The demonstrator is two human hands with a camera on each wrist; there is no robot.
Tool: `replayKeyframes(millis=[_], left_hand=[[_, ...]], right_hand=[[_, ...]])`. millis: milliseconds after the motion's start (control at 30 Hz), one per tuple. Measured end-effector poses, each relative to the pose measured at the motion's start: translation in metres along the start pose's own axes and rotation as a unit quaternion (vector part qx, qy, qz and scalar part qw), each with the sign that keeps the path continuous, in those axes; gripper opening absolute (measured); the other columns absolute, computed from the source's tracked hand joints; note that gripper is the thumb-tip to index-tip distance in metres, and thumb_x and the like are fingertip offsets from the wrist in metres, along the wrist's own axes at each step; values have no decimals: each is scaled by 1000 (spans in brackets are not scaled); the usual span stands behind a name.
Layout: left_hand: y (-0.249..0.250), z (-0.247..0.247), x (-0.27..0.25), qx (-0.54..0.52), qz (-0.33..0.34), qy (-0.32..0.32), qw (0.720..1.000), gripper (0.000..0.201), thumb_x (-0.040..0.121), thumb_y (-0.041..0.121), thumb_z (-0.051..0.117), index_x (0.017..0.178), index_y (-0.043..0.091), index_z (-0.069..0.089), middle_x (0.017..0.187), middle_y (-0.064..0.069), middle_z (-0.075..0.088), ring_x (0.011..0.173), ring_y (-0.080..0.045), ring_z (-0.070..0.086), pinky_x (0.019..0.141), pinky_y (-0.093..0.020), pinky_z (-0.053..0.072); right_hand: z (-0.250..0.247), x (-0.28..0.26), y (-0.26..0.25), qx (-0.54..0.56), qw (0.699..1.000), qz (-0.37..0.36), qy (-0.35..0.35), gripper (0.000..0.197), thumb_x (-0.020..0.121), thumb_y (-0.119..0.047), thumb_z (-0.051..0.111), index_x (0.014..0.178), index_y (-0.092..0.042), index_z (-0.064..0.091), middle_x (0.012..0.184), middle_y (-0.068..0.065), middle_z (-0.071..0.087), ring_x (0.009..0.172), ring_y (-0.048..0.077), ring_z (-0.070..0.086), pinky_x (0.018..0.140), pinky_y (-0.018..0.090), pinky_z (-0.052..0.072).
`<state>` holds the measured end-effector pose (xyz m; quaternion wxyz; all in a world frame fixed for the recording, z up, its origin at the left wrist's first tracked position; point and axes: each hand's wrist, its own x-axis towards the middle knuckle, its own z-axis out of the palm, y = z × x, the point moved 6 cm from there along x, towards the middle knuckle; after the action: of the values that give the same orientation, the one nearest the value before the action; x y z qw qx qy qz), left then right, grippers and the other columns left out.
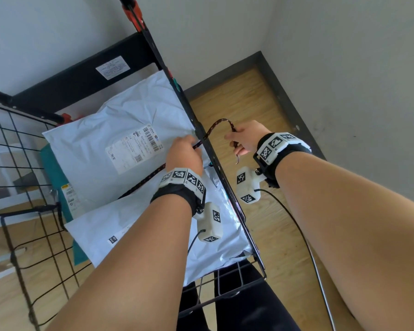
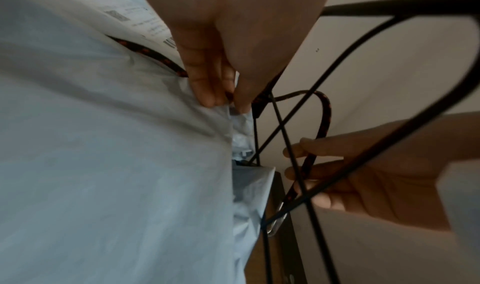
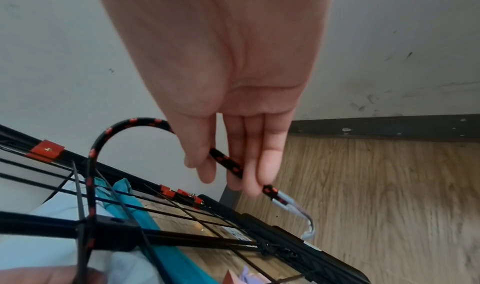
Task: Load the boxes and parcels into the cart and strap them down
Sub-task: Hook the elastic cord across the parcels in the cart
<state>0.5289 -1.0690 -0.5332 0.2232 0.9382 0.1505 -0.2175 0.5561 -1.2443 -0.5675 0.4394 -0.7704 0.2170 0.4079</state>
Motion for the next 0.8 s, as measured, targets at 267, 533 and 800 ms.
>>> replayKeyframes(millis=[267,533,800], left_hand=[[0,0,2,18,-20,49,998,31,91,1,46,121,6,51,119,-13,50,104,-31,56,83,-34,44],[-11,11,12,-34,-19,40,998,22,94,10,45,111,9,59,110,-9,56,90,-24,57,74,-28,41],[-21,19,12,-57,8,62,996,20,93,15,48,105,10,64,102,-11,62,84,-27,60,77,-33,48]], right_hand=[[-9,26,3,-150,986,53,54,32,96,-30,57,103,0,66,92,10,74,87,21,71,84,36,58],[-12,51,22,-14,997,41,69,31,90,-9,60,119,2,61,101,11,65,88,21,66,76,26,57],[20,63,19,-7,997,66,45,24,90,-25,61,83,-4,71,92,8,76,84,19,73,88,36,57]])
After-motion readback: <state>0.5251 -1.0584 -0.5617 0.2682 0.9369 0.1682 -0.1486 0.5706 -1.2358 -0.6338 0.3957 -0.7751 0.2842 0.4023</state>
